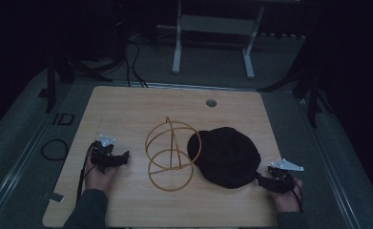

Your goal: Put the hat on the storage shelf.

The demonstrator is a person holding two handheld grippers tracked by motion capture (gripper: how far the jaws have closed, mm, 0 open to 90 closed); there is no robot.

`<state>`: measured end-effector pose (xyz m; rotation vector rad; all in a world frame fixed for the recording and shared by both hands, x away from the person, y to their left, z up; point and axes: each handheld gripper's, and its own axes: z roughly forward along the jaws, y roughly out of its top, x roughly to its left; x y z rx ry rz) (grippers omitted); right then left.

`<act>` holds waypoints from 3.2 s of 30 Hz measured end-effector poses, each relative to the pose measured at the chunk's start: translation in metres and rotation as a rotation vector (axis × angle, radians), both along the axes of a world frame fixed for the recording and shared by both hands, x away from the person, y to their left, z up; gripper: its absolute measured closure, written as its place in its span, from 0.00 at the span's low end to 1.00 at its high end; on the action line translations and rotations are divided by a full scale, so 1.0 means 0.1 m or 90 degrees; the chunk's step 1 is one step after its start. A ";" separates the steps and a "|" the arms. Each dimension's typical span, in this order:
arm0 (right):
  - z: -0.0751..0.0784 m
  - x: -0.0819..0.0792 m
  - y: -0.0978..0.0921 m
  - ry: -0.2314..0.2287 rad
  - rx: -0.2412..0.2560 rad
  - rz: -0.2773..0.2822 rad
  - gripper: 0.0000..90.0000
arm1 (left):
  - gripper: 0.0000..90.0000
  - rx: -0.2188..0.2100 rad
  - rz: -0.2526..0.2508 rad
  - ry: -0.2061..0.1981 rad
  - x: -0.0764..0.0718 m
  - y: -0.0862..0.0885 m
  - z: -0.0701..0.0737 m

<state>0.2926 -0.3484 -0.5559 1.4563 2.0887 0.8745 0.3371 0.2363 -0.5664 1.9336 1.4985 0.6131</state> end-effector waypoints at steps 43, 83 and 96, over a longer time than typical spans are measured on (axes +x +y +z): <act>0.92 0.05 0.56 -0.030 -0.039 0.209 0.33 | 0.16 0.001 0.002 0.000 0.00 0.00 0.00; 0.81 0.97 1.29 0.089 -0.084 0.297 0.24 | 0.16 0.001 0.003 0.000 0.00 0.00 0.00; 0.74 1.05 1.34 0.131 -0.118 0.306 0.78 | 0.16 0.001 0.003 0.000 0.00 0.00 0.00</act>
